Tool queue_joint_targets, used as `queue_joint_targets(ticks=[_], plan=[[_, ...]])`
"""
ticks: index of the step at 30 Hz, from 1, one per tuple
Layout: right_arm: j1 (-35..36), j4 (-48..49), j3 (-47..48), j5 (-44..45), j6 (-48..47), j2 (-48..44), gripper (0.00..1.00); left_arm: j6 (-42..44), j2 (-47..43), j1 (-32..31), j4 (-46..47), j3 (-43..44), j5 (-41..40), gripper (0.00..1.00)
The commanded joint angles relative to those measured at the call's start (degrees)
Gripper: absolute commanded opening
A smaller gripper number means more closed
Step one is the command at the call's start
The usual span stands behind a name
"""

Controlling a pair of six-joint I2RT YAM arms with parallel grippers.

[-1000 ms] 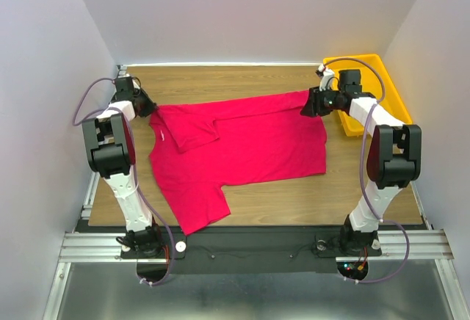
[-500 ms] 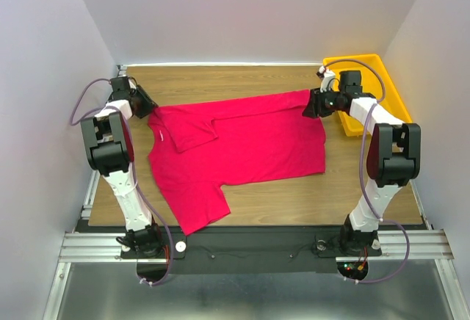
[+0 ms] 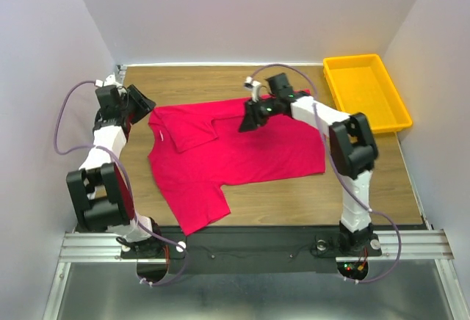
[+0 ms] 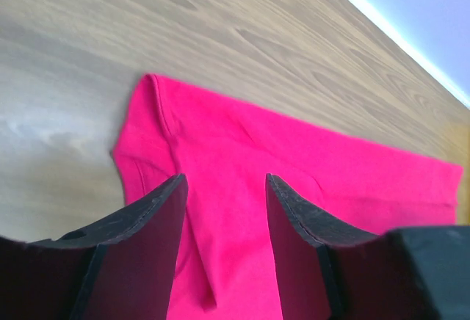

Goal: Fold and stack the t-shirts
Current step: Fold the tshirt

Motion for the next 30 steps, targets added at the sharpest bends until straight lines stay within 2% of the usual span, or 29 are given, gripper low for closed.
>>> queue_joint_targets(ticks=[1,4,10,30], plan=[[4.05,0.63,10.38,3.18,12.50,7.09,0.49,-0.75,-7.87,0.43,2.47,-8.70,3.01,0.61],[6.17,0.72,16.18,6.96,19.44,12.72,0.49,-2.16,-14.11,0.52,2.82,-15.37,3.80,0.62],[8.63,0.72,22.08,7.41,21.83,18.70,0.49,-4.09,-21.68,0.43,2.82,-21.36,5.82,0.62],[12.94,0.63,27.98,8.72,23.85,24.86,0.47,-4.98,-25.99,0.52,2.56,-27.52,7.32,0.62]])
